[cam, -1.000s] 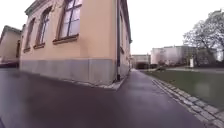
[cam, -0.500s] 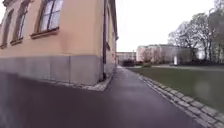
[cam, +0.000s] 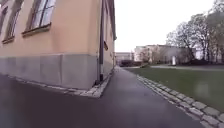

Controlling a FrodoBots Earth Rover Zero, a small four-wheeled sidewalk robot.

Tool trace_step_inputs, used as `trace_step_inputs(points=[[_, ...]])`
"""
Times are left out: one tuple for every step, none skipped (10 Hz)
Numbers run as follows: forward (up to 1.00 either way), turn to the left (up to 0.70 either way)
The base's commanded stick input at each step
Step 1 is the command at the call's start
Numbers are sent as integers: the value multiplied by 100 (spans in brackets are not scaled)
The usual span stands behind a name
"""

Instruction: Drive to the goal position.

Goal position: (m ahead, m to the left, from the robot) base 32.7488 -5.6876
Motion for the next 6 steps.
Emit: trace_step_inputs(points=[[85, -34], [85, -34], [85, 0], [85, 0], [85, -4], [85, -31]])
